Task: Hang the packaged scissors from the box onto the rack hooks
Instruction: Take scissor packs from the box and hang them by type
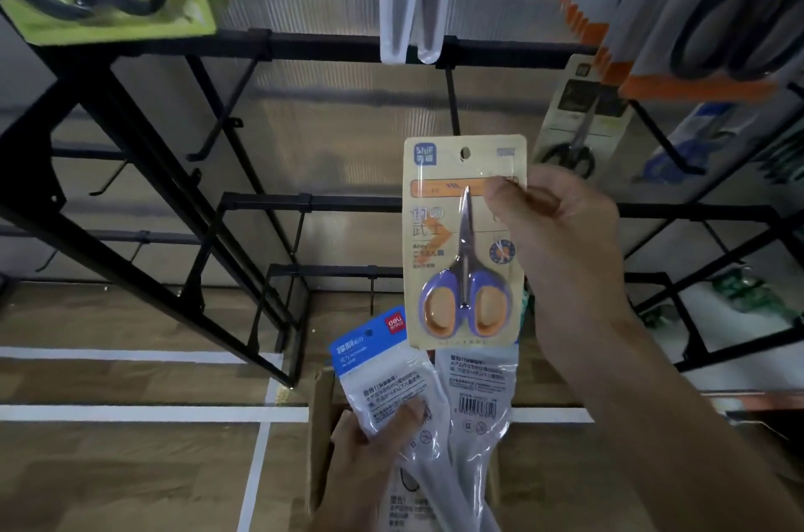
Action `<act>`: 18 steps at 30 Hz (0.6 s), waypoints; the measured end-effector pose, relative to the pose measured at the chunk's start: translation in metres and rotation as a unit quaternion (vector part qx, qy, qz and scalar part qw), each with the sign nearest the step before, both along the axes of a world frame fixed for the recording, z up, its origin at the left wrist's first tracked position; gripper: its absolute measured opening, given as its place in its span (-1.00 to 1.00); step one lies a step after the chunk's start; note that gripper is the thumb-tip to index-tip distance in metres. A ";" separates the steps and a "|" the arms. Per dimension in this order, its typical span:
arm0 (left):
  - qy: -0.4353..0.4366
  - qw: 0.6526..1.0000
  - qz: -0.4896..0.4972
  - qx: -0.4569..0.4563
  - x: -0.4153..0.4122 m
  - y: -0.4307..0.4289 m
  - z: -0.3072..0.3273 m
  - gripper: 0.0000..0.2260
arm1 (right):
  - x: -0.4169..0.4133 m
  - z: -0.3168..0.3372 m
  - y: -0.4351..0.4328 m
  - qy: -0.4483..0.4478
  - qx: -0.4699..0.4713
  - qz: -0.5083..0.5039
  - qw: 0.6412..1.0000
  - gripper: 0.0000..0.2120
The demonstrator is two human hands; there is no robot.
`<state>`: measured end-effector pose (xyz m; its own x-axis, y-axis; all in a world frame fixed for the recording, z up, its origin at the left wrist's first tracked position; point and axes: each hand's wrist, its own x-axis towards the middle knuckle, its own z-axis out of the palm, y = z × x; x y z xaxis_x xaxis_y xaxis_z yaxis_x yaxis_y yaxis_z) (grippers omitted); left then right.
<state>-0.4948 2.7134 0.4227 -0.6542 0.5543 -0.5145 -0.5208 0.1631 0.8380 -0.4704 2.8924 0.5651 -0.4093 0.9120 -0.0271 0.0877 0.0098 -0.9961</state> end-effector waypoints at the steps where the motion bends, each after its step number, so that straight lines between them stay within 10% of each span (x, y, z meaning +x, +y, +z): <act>1: -0.005 1.000 0.001 -0.004 -0.001 0.000 -0.002 -0.67 | 0.001 0.000 0.000 -0.006 0.005 0.007 1.000 -0.91; 18: -0.051 0.999 -0.001 0.002 0.001 0.011 0.014 -0.88 | -0.002 -0.004 0.003 -0.049 -0.002 0.008 0.999 -0.92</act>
